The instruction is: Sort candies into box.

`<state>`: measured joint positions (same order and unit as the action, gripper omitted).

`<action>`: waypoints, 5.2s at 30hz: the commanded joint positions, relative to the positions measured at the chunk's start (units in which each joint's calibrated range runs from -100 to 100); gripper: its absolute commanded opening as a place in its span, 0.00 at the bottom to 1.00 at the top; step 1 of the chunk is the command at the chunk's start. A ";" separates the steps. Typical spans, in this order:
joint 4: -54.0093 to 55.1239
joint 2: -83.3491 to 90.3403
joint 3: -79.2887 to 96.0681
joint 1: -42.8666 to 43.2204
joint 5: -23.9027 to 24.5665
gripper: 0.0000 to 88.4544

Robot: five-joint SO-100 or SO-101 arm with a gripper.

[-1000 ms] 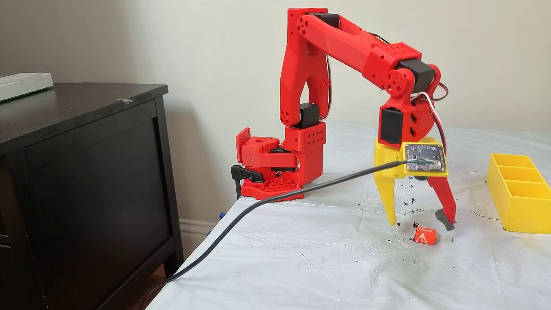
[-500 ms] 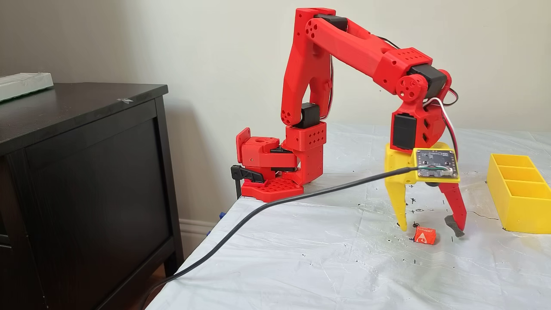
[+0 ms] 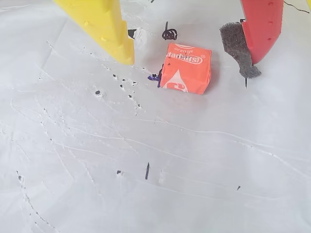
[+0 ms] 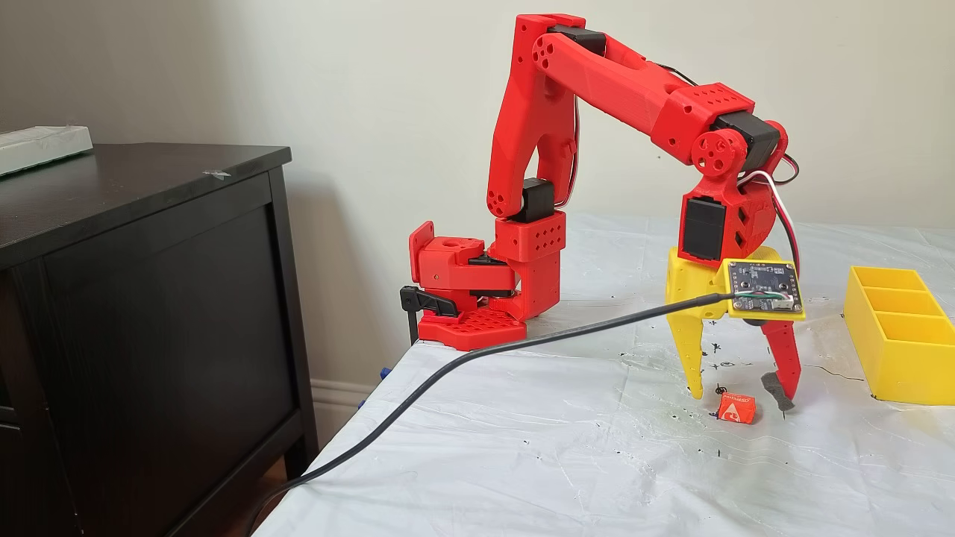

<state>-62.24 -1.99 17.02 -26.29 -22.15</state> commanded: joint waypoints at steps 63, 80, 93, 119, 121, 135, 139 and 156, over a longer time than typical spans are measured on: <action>10.55 12.09 -18.62 20.86 16.90 0.00; 15.70 4.45 -18.80 22.40 15.43 0.00; 13.90 4.28 -16.98 22.76 14.11 0.00; 13.00 2.76 -18.98 21.85 13.09 0.41; 13.41 3.10 -18.44 21.85 12.84 0.50; 12.92 5.05 -18.16 21.76 13.04 0.28; 12.59 6.07 -17.89 21.58 13.58 0.07; 13.74 36.51 15.43 25.57 15.68 0.01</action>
<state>-50.31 14.38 19.04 -2.97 -7.30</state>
